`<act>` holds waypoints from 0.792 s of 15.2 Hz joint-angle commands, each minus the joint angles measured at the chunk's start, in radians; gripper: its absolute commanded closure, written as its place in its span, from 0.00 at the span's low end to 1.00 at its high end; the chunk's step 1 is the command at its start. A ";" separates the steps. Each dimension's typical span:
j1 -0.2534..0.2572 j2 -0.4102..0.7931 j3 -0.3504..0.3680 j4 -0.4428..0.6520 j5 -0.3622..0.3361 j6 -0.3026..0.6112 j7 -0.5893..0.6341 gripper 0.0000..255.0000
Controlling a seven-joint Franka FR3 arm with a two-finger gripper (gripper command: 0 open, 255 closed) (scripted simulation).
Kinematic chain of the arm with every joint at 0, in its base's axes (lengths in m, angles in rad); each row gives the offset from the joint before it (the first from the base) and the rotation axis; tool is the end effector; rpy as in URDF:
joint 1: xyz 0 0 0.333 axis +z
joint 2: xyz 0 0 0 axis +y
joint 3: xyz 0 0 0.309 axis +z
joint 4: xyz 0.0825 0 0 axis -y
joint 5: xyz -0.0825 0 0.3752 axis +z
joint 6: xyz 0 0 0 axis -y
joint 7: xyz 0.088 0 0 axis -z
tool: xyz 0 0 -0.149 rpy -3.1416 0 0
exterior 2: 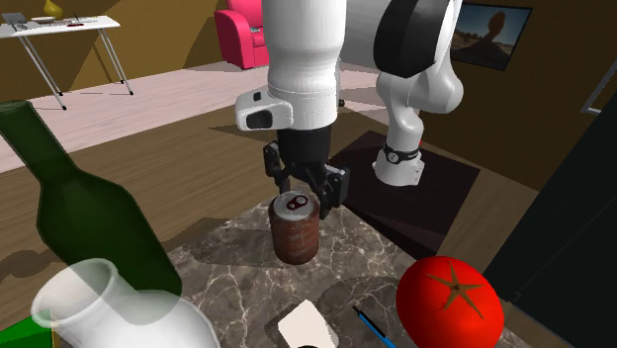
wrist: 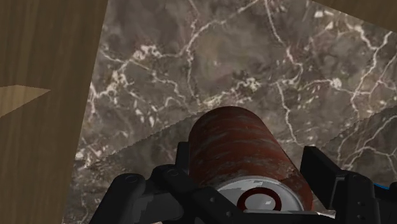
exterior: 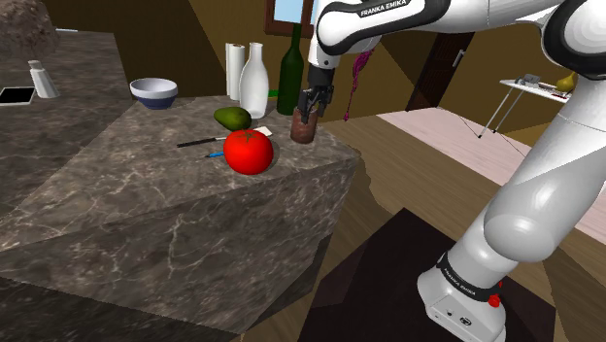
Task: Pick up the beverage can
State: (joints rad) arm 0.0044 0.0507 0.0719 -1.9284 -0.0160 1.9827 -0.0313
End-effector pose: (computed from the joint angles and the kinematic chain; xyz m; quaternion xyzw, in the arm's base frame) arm 0.5622 0.0410 0.4156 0.9984 0.0569 0.0020 0.0055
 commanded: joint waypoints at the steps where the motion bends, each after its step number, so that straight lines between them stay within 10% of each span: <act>1: 0.000 0.002 0.000 -0.001 0.000 0.001 0.000 1.00; 12: 0.001 -0.009 0.001 0.040 0.001 -0.051 0.000 1.00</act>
State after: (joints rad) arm 0.0046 0.0463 0.0722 -1.8949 -0.0153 1.9424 -0.0314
